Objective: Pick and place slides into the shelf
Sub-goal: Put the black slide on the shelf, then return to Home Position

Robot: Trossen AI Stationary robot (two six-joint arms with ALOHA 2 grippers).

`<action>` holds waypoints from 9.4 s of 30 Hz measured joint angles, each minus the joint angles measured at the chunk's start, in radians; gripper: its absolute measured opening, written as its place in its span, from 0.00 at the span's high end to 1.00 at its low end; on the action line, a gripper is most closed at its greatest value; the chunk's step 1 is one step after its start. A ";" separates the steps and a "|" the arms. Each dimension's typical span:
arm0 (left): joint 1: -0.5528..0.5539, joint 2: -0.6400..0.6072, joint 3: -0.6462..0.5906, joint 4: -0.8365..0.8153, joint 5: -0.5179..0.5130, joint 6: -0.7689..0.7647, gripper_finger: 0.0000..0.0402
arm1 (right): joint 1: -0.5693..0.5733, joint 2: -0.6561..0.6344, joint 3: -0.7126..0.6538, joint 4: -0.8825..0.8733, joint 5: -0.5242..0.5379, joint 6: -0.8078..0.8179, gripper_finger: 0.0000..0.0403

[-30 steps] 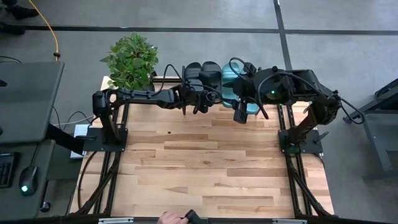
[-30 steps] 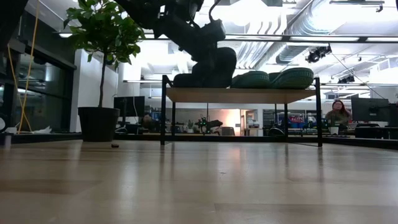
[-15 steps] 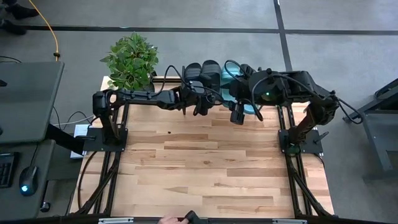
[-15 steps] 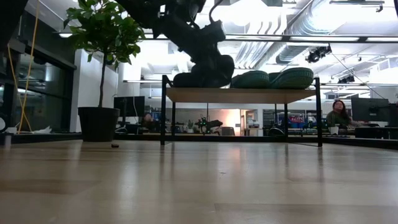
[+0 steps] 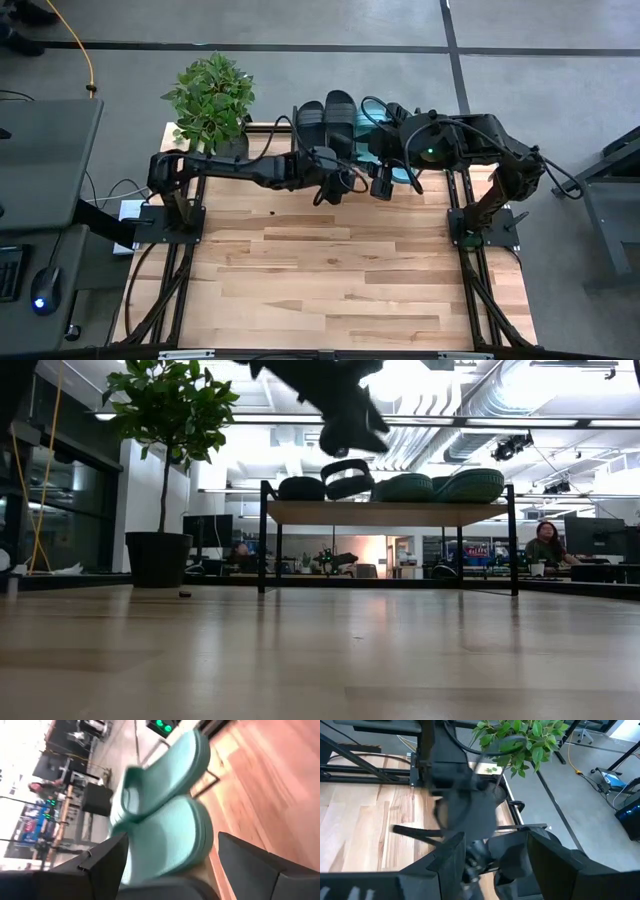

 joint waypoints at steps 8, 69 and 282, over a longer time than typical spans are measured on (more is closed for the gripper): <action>0.018 -0.001 0.086 -0.041 -0.091 0.023 0.29 | 0.000 0.000 0.000 -0.001 0.002 0.000 0.50; 0.295 0.083 0.092 -0.082 -0.068 -0.058 0.29 | 0.000 0.000 0.000 0.030 0.000 -0.027 0.50; -0.091 -0.411 0.244 -0.458 0.396 -0.612 0.29 | 0.000 -0.236 0.000 0.025 -0.286 -0.047 0.50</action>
